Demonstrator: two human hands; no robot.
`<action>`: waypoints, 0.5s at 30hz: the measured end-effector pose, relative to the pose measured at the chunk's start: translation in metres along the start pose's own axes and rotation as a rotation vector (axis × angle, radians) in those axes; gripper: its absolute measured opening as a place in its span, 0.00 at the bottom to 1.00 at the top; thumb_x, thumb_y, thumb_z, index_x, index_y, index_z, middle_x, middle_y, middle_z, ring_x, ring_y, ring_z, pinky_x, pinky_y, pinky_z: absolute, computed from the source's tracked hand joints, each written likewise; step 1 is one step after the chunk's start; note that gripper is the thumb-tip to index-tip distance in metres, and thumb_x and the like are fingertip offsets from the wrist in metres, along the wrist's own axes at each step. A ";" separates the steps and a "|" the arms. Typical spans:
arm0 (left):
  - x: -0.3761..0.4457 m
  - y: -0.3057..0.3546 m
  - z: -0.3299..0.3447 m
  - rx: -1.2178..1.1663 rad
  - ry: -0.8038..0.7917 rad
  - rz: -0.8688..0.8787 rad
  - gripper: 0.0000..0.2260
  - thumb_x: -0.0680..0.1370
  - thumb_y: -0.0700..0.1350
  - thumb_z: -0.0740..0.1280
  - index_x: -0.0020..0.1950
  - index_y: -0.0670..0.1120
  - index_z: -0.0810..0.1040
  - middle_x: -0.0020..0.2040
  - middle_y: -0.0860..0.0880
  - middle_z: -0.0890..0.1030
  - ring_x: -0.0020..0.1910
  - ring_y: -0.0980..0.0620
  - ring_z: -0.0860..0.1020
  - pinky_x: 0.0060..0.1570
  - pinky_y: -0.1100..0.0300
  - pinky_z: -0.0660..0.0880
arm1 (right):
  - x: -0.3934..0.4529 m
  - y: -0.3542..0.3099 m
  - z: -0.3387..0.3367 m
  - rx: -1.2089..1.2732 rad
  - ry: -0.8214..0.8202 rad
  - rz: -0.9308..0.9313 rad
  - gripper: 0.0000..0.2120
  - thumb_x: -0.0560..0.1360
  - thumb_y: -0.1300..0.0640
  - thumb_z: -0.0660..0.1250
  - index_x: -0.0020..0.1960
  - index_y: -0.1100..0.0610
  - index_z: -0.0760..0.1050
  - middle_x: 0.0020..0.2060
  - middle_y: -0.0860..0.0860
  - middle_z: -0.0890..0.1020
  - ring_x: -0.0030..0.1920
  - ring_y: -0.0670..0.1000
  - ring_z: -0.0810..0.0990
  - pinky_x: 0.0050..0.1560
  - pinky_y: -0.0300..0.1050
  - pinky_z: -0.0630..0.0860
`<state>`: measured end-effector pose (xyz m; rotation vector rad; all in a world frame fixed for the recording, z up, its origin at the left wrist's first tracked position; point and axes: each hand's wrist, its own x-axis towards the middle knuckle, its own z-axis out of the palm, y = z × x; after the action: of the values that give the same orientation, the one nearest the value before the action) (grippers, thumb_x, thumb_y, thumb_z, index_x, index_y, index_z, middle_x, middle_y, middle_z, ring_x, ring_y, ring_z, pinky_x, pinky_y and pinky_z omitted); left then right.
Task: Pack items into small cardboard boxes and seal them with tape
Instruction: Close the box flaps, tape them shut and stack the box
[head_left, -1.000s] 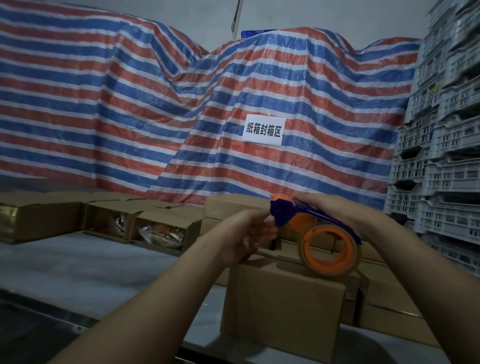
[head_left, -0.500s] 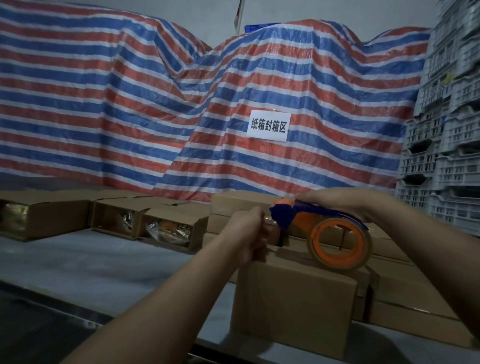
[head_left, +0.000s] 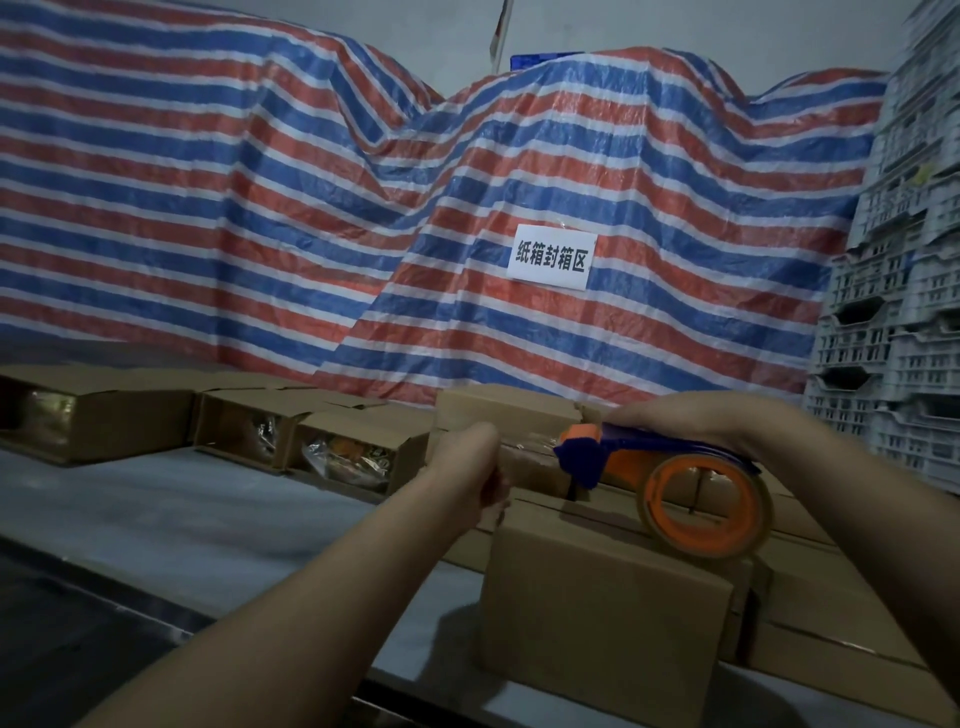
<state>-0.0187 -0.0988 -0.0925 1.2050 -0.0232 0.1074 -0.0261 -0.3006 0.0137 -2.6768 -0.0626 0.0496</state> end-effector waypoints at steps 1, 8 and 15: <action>0.002 0.000 -0.006 0.167 0.023 0.025 0.05 0.80 0.38 0.57 0.45 0.44 0.70 0.33 0.48 0.69 0.31 0.53 0.69 0.28 0.62 0.70 | -0.002 -0.006 0.001 -0.054 0.005 0.010 0.21 0.80 0.37 0.61 0.55 0.54 0.76 0.37 0.51 0.84 0.34 0.46 0.81 0.44 0.42 0.74; 0.006 -0.006 -0.030 0.544 -0.034 0.069 0.04 0.78 0.40 0.58 0.43 0.46 0.69 0.33 0.48 0.69 0.27 0.53 0.68 0.20 0.67 0.63 | -0.002 -0.029 0.012 -0.253 0.037 0.048 0.17 0.81 0.37 0.60 0.49 0.50 0.73 0.23 0.43 0.81 0.24 0.41 0.80 0.32 0.37 0.70; 0.010 -0.022 -0.037 0.641 -0.021 0.062 0.04 0.78 0.41 0.58 0.44 0.44 0.70 0.35 0.47 0.68 0.29 0.52 0.64 0.27 0.62 0.60 | 0.006 -0.031 0.015 -0.290 0.038 0.066 0.17 0.81 0.37 0.59 0.48 0.50 0.74 0.22 0.43 0.80 0.22 0.40 0.79 0.29 0.36 0.70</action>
<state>-0.0079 -0.0709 -0.1254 1.8469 -0.0466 0.1634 -0.0217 -0.2657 0.0137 -2.9682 0.0342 0.0105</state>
